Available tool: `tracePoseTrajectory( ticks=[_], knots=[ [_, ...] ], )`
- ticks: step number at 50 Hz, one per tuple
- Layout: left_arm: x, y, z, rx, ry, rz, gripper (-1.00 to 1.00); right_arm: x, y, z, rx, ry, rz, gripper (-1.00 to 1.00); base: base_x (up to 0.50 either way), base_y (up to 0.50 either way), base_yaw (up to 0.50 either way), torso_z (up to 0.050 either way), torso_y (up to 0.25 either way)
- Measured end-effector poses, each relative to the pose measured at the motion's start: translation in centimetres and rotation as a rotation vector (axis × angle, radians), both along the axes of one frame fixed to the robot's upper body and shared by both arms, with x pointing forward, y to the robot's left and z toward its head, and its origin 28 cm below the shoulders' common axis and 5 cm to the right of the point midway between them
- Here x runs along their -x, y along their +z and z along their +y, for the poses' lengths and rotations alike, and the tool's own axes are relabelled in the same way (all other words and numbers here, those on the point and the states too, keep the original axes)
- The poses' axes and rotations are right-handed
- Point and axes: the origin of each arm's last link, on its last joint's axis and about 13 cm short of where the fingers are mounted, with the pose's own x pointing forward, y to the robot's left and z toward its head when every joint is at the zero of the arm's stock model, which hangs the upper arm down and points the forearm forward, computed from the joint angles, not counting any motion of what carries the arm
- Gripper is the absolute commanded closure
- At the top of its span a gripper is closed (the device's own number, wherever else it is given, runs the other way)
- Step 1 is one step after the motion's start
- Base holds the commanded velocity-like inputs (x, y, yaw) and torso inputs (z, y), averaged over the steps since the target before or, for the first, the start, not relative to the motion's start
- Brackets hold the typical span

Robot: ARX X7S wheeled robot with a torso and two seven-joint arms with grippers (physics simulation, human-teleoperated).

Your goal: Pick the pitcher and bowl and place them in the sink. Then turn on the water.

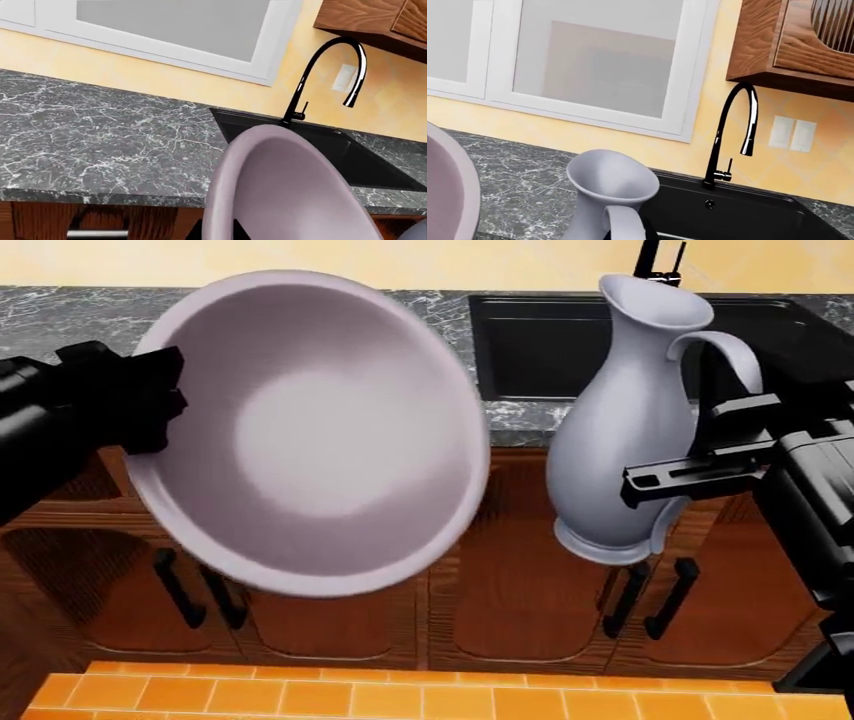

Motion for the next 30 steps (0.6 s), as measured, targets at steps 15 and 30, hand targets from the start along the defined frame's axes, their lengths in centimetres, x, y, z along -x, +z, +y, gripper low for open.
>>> tracePoseTrajectory(
  ticks=[15, 30],
  knots=[
    [0.0, -0.01, -0.03, 0.002, -0.002, 0.001, 1.0, -0.02, -0.02, -0.05, -0.003, 0.001, 0.003, 1.0, -0.5, -0.02, 0.0, 0.001, 0.001],
    [-0.02, -0.01, -0.06, 0.004, -0.004, 0.001, 1.0, 0.0, 0.03, -0.08, -0.004, 0.001, 0.003, 1.0, -0.5, -0.02, 0.0, 0.0, 0.001]
  ],
)
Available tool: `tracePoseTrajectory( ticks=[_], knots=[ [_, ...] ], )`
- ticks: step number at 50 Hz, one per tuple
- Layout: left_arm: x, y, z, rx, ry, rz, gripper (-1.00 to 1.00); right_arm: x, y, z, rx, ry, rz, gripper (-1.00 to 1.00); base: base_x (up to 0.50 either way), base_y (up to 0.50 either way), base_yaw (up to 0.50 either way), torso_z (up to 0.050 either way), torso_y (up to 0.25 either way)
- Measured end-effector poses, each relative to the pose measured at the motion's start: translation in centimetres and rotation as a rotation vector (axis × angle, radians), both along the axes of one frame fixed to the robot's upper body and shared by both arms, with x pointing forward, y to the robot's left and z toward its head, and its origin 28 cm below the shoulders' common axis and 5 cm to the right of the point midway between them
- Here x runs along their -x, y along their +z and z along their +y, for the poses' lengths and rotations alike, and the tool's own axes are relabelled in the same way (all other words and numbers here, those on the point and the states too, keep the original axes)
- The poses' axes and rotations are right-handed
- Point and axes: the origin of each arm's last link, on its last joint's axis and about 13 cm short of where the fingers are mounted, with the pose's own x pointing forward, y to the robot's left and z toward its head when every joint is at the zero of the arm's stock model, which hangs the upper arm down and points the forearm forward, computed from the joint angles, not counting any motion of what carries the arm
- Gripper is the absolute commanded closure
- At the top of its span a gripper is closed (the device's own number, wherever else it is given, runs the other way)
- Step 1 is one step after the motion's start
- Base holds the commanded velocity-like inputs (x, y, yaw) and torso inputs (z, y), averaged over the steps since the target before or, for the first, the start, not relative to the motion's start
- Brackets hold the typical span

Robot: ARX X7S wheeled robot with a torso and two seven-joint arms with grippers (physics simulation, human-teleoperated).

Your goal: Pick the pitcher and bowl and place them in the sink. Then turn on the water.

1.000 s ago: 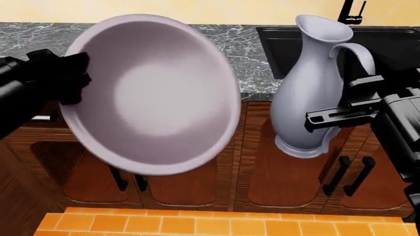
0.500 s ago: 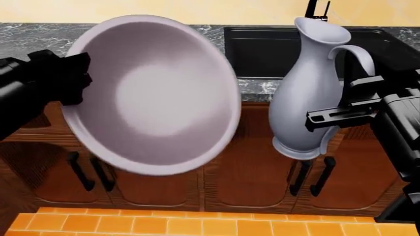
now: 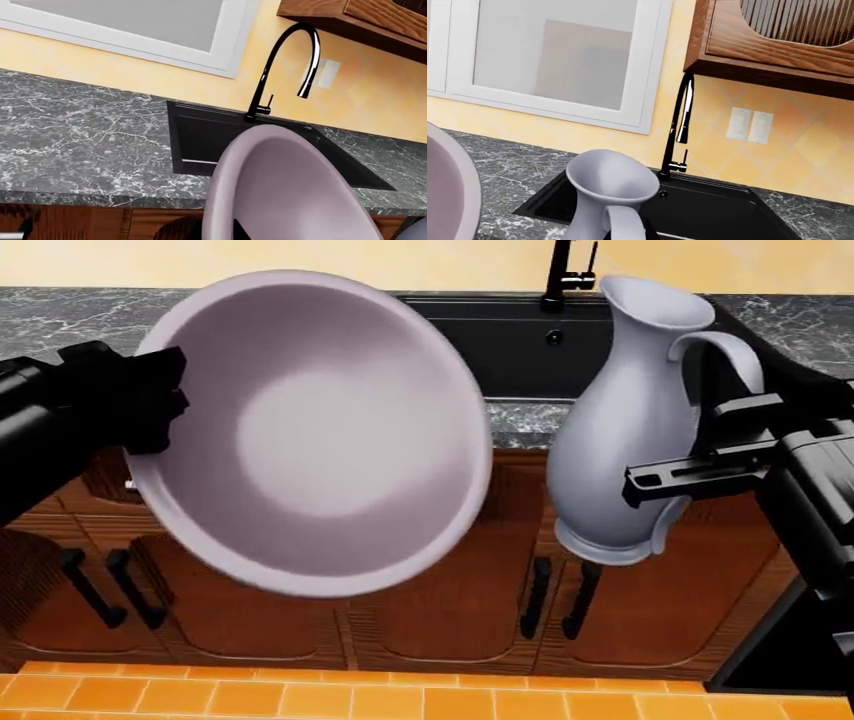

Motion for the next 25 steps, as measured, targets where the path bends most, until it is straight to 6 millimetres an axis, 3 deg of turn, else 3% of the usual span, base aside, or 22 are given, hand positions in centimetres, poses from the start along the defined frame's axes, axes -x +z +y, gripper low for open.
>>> tracePoseTrajectory(
  ticks=[25],
  knots=[
    [-0.05, -0.1, 0.18, 0.006, 0.005, -0.001, 1.0, -0.05, 0.02, 0.08, 0.001, 0.002, 0.001, 1.0, -0.5, -0.01, 0.0, 0.0, 0.001]
  ],
)
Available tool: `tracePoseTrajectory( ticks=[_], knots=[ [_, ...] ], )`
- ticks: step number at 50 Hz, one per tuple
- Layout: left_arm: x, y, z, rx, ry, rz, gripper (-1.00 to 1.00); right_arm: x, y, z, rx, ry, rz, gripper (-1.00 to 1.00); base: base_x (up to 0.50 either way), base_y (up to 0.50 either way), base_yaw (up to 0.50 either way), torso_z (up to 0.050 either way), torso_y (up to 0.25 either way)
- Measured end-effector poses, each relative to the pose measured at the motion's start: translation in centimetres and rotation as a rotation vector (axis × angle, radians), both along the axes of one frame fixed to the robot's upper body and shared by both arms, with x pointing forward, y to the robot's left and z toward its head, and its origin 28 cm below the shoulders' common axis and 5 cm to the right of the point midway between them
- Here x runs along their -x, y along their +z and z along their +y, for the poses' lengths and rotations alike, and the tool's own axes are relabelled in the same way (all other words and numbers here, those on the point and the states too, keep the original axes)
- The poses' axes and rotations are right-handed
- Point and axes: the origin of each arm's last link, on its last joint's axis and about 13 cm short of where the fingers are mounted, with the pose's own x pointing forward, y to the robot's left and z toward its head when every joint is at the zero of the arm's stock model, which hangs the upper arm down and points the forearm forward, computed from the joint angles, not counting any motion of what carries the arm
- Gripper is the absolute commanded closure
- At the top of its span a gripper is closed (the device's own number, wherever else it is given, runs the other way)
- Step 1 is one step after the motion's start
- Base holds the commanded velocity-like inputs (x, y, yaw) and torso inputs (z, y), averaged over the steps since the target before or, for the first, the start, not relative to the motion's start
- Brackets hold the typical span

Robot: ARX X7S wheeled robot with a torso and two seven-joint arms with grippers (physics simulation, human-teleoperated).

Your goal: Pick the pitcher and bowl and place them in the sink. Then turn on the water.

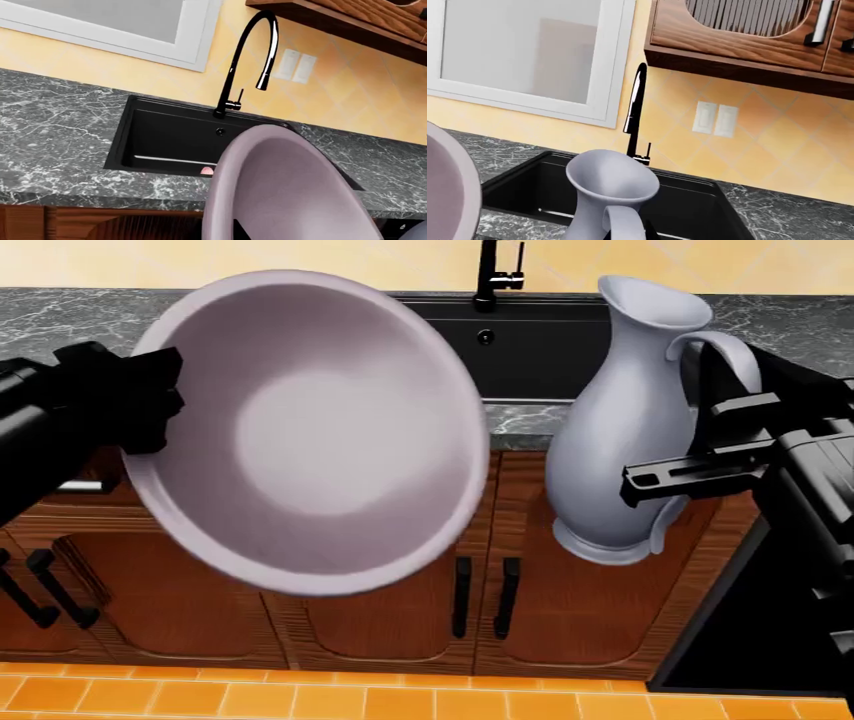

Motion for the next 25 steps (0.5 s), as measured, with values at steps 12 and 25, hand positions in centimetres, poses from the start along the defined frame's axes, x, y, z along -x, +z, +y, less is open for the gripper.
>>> tracePoseTrajectory(
  ticks=[12, 25],
  knots=[
    [0.09, 0.05, 0.17, 0.004, 0.008, -0.004, 1.0, -0.01, 0.02, -0.01, 0.0, 0.0, 0.001, 1.0, -0.5, -0.01, 0.0, 0.001, 0.001],
    [0.35, 0.28, 0.45, 0.005, 0.022, -0.011, 1.0, -0.08, 0.28, -0.17, 0.002, -0.015, -0.004, 1.0, -0.08, 0.0, 0.0, 0.0, 0.001]
  ],
)
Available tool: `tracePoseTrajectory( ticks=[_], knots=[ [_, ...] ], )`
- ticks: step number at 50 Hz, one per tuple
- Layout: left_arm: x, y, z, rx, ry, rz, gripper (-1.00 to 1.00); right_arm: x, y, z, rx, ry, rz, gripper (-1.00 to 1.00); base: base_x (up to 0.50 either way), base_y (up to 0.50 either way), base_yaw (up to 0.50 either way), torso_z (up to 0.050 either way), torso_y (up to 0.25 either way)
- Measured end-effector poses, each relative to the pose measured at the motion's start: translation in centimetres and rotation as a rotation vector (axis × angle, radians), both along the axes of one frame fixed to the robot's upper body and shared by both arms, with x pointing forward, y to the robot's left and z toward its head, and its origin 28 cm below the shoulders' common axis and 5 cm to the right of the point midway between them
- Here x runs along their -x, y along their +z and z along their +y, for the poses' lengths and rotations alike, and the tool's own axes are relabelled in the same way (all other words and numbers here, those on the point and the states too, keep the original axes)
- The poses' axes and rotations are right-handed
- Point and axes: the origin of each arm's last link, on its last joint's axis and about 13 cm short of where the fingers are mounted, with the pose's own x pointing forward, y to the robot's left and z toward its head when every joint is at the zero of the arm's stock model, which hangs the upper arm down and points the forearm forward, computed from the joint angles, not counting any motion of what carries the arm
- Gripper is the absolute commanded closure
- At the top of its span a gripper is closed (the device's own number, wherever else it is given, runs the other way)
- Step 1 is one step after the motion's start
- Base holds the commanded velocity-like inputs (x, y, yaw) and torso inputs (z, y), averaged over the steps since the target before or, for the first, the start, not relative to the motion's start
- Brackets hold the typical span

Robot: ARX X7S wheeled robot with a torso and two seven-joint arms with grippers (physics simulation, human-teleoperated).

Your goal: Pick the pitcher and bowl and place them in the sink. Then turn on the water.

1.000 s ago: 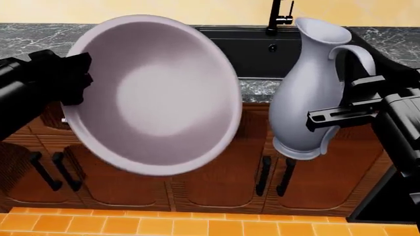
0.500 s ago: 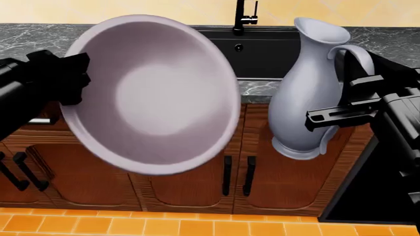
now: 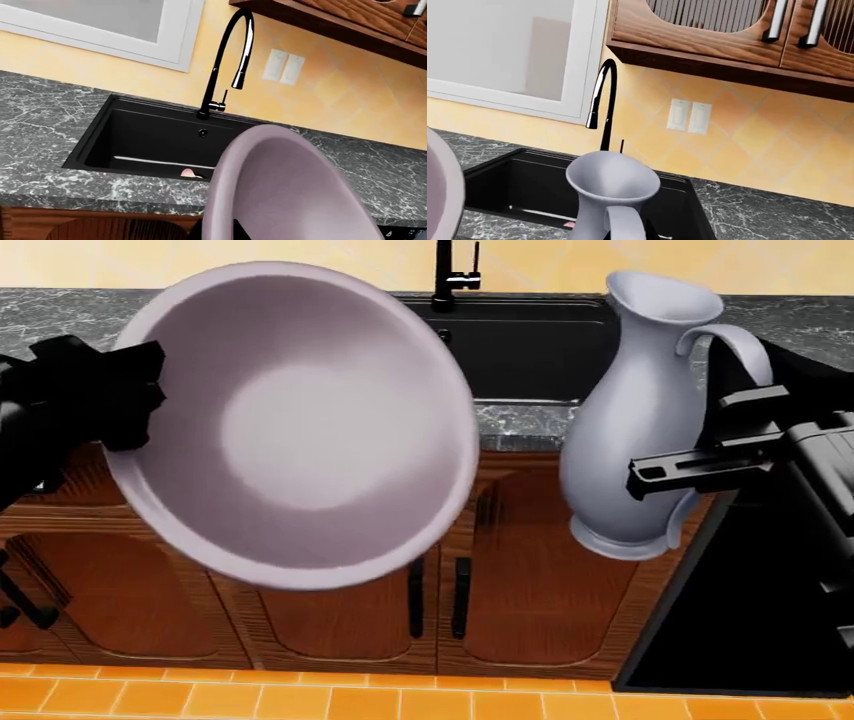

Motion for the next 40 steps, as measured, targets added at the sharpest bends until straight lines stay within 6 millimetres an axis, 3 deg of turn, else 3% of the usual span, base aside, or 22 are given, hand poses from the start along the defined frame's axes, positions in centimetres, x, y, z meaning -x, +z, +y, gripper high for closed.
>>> tracePoseTrajectory(
  ticks=[13, 40],
  knots=[
    [0.4, 1.1, 0.2, -0.018, 0.016, -0.022, 1.0, -0.2, 1.1, -0.3, 0.011, -0.021, -0.009, 1.0, 0.0, -0.06, 0.0, 0.001, 0.001],
    [0.5, 2.3, 0.5, -0.038, 0.035, -0.048, 1.0, -0.3, 2.1, -0.3, 0.025, -0.033, -0.016, 1.0, 0.01, -0.44, 0.0, 0.0, 0.002]
  ],
)
